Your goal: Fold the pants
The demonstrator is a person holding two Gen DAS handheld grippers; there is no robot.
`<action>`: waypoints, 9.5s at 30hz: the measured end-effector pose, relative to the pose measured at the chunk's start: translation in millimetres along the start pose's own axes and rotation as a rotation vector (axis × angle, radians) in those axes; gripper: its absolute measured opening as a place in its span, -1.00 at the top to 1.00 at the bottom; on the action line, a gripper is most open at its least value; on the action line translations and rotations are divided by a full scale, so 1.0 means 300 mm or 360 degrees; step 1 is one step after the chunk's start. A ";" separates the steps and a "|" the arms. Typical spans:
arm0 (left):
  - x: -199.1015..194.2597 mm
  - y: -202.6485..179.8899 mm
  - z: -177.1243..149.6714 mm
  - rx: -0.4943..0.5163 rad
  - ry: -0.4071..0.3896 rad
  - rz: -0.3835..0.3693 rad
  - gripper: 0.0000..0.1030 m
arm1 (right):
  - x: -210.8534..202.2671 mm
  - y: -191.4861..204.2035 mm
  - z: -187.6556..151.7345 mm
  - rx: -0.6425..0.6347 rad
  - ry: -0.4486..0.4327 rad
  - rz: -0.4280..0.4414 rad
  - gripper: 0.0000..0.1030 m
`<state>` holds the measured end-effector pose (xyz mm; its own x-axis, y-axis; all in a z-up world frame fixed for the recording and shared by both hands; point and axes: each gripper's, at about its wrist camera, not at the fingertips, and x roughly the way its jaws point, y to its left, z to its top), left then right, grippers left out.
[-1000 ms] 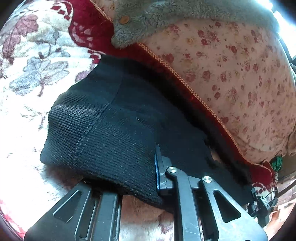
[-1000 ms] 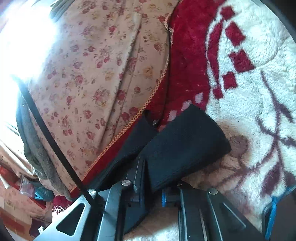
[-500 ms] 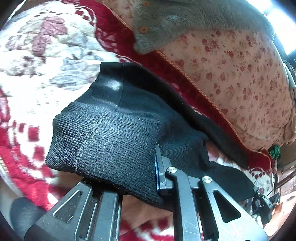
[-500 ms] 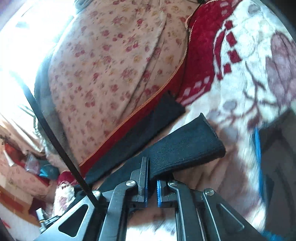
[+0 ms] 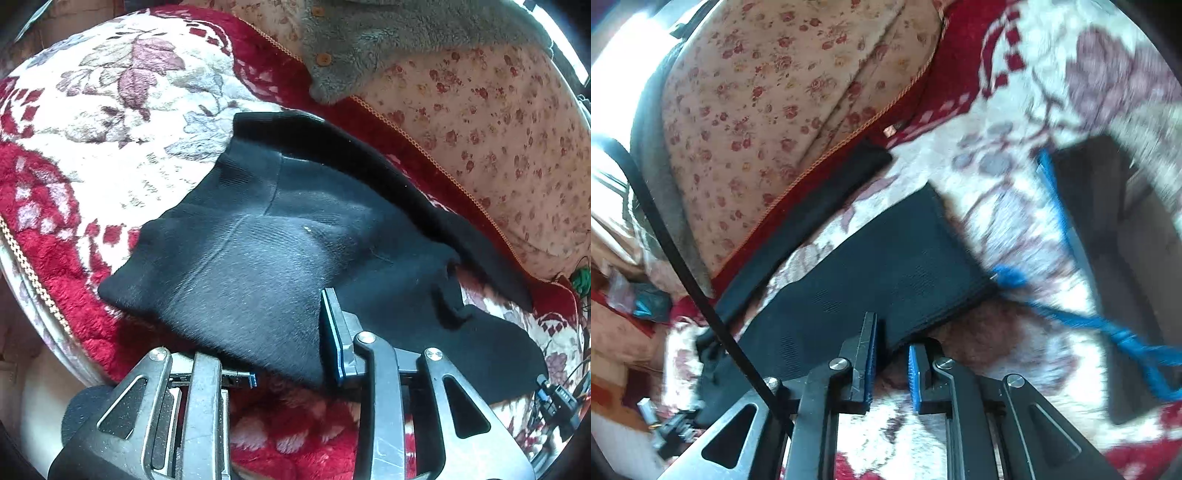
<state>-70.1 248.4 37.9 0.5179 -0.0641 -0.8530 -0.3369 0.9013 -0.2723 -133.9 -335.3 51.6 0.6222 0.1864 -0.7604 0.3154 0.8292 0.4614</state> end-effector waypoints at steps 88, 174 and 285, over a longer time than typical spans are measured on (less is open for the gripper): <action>0.273 -0.362 0.332 -0.0049 -0.0089 -0.0190 0.84 | 0.394 0.224 0.394 0.0021 -0.0029 0.0587 0.84; -0.170 0.158 -0.098 -0.0291 -0.0125 -0.0188 0.14 | 0.094 0.822 -0.390 -0.0981 0.0502 0.0894 0.22; -0.067 0.270 0.024 -0.0291 -0.0176 -0.0013 0.47 | 0.362 1.247 -0.709 -0.1640 0.0533 0.0895 0.53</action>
<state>-102.2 325.8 36.0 0.6010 -0.0146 -0.7991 -0.4644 0.8074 -0.3640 -100.8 107.3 44.4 0.2258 0.6541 -0.7219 -0.7487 0.5906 0.3010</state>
